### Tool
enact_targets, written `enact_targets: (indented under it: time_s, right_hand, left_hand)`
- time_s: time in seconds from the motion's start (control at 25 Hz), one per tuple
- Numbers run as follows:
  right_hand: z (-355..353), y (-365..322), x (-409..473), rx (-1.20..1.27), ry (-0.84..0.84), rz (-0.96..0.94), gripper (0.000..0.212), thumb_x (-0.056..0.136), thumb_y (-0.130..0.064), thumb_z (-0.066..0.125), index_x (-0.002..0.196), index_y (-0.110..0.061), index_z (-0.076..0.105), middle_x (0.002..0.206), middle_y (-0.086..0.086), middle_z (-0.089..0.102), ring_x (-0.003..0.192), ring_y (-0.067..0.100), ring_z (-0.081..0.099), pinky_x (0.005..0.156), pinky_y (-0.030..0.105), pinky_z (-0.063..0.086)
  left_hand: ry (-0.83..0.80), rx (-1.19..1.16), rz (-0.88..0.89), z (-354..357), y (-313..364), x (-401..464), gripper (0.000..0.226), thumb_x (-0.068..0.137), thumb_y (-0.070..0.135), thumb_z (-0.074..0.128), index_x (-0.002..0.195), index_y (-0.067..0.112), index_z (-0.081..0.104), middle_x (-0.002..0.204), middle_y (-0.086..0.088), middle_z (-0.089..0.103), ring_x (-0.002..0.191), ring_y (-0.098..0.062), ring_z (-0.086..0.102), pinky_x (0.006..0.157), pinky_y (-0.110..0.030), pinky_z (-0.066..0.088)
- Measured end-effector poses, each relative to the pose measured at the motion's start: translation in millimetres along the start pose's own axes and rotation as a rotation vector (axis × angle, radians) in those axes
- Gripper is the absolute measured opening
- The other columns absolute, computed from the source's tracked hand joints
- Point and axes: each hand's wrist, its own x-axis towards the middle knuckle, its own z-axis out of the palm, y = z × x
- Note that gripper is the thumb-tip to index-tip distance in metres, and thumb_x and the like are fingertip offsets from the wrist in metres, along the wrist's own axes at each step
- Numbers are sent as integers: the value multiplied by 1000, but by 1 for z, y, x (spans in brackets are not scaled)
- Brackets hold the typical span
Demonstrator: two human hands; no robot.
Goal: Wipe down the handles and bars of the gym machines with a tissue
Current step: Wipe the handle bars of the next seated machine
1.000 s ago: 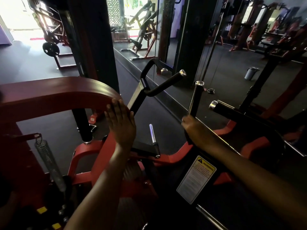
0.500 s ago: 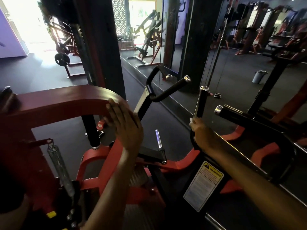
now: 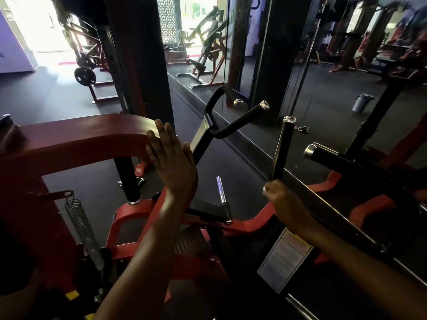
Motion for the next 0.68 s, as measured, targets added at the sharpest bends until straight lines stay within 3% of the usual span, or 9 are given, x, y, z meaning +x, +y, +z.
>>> enact_targets:
  time_s: [0.08, 0.16, 0.24, 0.32, 0.4, 0.48, 0.56, 0.6, 0.68]
  right_hand:
    - [-6, 7, -3, 199, 31, 94, 26, 73, 18, 57, 81, -5, 67, 87, 6, 58, 80, 20, 59, 73, 25, 51]
    - [-18, 24, 29, 359, 315, 418, 27, 80, 15, 54, 91, -5, 68, 94, 9, 60, 85, 21, 60, 75, 24, 48]
    - [-26, 24, 55, 336, 489, 566, 32, 82, 14, 49, 100, -5, 68, 102, 10, 62, 94, 23, 61, 82, 24, 47]
    - [-14, 11, 47, 322, 427, 607, 37, 81, 17, 47, 105, -3, 65, 106, 12, 61, 100, 24, 59, 82, 21, 43]
    - [-4, 5, 17, 341, 262, 663, 33, 82, 14, 50, 108, -2, 63, 106, 13, 61, 98, 25, 60, 76, 22, 44]
    - [-7, 21, 8, 460, 85, 785, 17, 88, -2, 56, 104, -5, 63, 96, 11, 65, 86, 21, 63, 67, 22, 48]
    - [-17, 36, 31, 691, 101, 975, 16, 93, -13, 57, 104, -4, 62, 81, 7, 63, 64, 12, 62, 50, 16, 46]
    - [-16, 40, 42, 762, 97, 1029, 17, 93, -9, 54, 107, -1, 60, 78, 5, 60, 59, 10, 60, 45, 15, 45]
    - [-5, 41, 54, 619, -18, 1008, 26, 91, 1, 48, 116, 2, 58, 85, 11, 61, 70, 20, 61, 53, 23, 45]
  left_hand:
    - [5, 2, 5, 0, 0, 0, 63, 96, 29, 52, 148, 4, 25, 151, -18, 31, 140, -36, 17, 118, -40, -5]
    - [4, 8, 8, -1, 0, 2, 62, 97, 29, 49, 148, 4, 25, 151, -18, 31, 139, -36, 18, 118, -40, -5]
    - [5, 7, 21, -2, 0, 2, 60, 97, 30, 44, 148, 4, 25, 151, -18, 33, 140, -36, 18, 118, -40, -5]
    - [6, 4, 35, -3, 0, 1, 58, 98, 30, 41, 148, 3, 26, 151, -18, 33, 139, -36, 19, 118, -40, -4]
    - [7, -1, 41, -2, -1, 0, 57, 99, 31, 37, 148, 3, 27, 151, -17, 31, 139, -36, 20, 118, -40, -3]
    - [11, 15, 46, -2, -2, 0, 57, 99, 32, 35, 148, 3, 27, 151, -16, 29, 139, -36, 20, 118, -40, -3]
    - [-4, -4, 34, -3, -2, 0, 58, 99, 31, 37, 148, 4, 26, 152, -17, 31, 140, -36, 19, 118, -39, -5]
    - [-8, -10, 37, -3, -2, -1, 58, 99, 31, 38, 148, 4, 26, 152, -17, 33, 140, -35, 19, 118, -39, -6]
    - [-5, 2, 45, -4, -2, -2, 57, 99, 31, 39, 148, 4, 26, 152, -17, 34, 140, -35, 17, 118, -39, -7]
